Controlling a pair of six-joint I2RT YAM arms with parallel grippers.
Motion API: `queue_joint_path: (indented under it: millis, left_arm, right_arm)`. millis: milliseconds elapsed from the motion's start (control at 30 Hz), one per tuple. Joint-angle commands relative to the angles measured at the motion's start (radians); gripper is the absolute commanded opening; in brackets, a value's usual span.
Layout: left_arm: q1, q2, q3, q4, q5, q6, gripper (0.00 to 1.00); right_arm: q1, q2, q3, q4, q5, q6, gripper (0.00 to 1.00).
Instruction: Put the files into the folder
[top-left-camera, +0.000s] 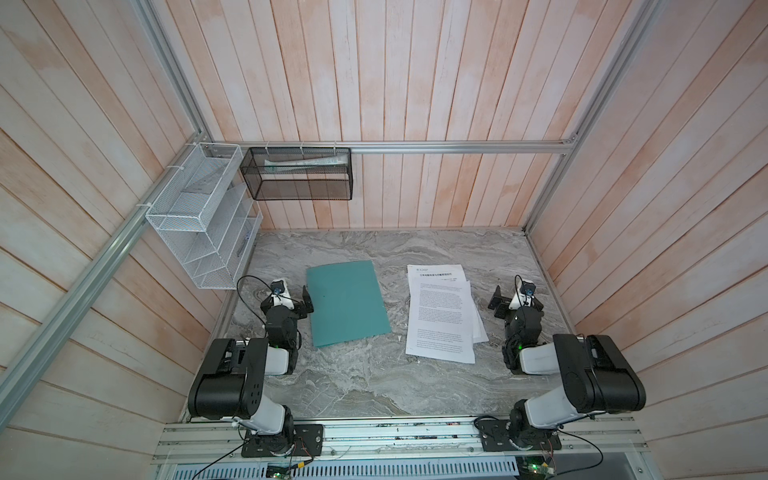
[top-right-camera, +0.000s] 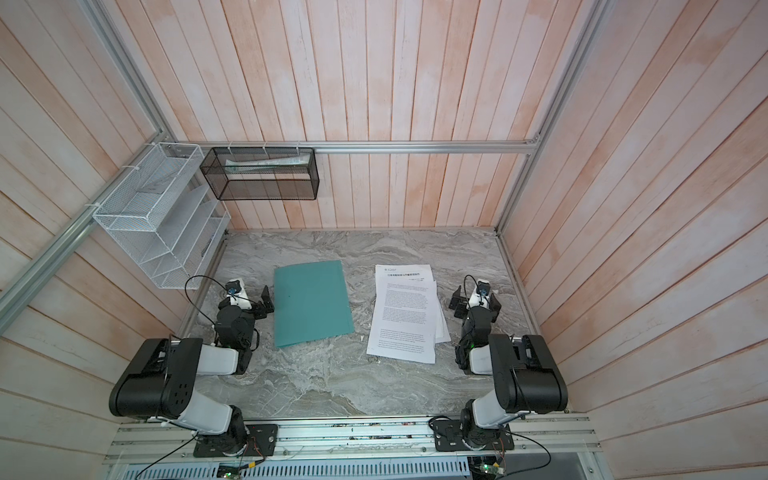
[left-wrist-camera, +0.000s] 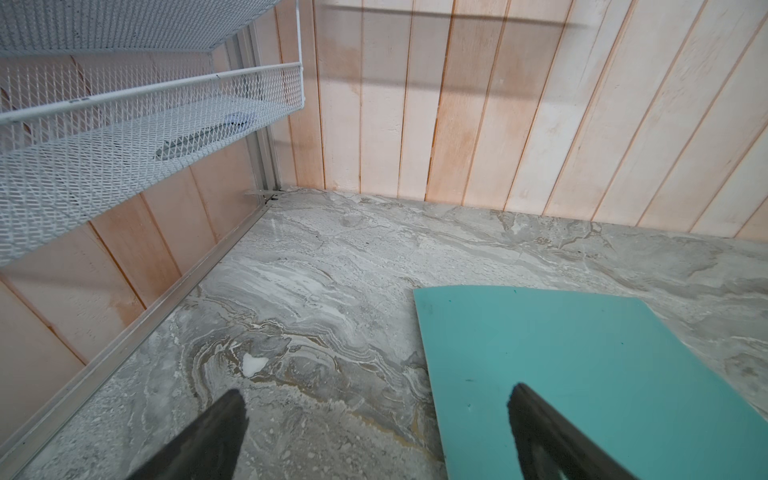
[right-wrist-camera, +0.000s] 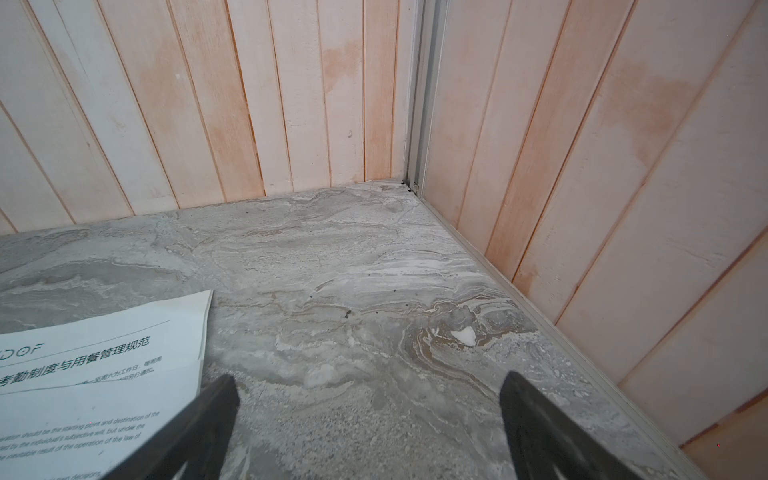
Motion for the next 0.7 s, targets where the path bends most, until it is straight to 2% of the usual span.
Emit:
queue_joint_path:
  millis: [0, 33, 100, 133, 200, 267, 367, 400, 433, 500, 567, 600, 633, 667]
  left_arm:
    - [-0.005, -0.011, -0.002, 0.025, -0.028, -0.001, 1.00]
    - [-0.023, -0.025, 0.003, 0.004, -0.073, 0.000, 1.00]
    - [-0.048, -0.054, 0.009, -0.025, -0.069, 0.038, 1.00]
    - [-0.083, -0.076, 0.023, -0.058, -0.130, 0.069, 1.00]
    - [-0.145, -0.153, 0.080, -0.234, -0.197, 0.123, 1.00]
    - [-0.181, -0.208, 0.132, -0.356, -0.246, 0.114, 1.00]
    - [-0.208, -0.291, 0.176, -0.500, -0.263, -0.027, 1.00]
    - [-0.210, -0.321, 0.210, -0.609, -0.262, -0.137, 1.00]
    - [-0.210, -0.343, 0.254, -0.749, -0.236, -0.232, 1.00]
    - [-0.221, -0.367, 0.322, -0.938, -0.158, -0.333, 1.00]
    - [-0.253, -0.399, 0.341, -1.050, -0.113, -0.380, 1.00]
    - [-0.271, -0.428, 0.338, -1.095, -0.098, -0.400, 1.00]
    - [-0.287, -0.461, 0.331, -1.134, -0.084, -0.422, 1.00]
    - [-0.296, -0.490, 0.318, -1.164, -0.069, -0.445, 1.00]
  right_arm:
    - [0.002, 0.002, -0.009, 0.026, 0.006, 0.000, 0.98]
    - [0.003, -0.001, -0.012, 0.040, 0.039, 0.011, 0.98]
    - [0.000, -0.020, -0.004, 0.005, 0.041, 0.016, 0.98]
    - [0.003, -0.029, 0.007, -0.031, 0.028, 0.003, 0.98]
    - [0.006, -0.026, 0.007, -0.026, 0.031, 0.003, 0.98]
    - [0.006, -0.025, 0.007, -0.022, 0.035, 0.003, 0.98]
    - [0.006, -0.027, 0.013, -0.039, 0.036, 0.006, 0.98]
    - [0.006, -0.027, 0.012, -0.037, 0.036, 0.006, 0.98]
    - [0.006, -0.027, 0.012, -0.036, 0.036, 0.006, 0.98]
    - [0.008, -0.030, 0.006, -0.027, 0.031, -0.001, 0.98]
    - [0.046, -0.047, -0.002, 0.007, 0.083, -0.035, 0.98]
    - [0.094, -0.081, 0.040, -0.049, 0.213, -0.064, 0.98]
    - [0.112, -0.146, 0.120, -0.242, 0.234, -0.074, 0.98]
    - [0.114, -0.194, 0.175, -0.374, 0.181, -0.097, 0.98]
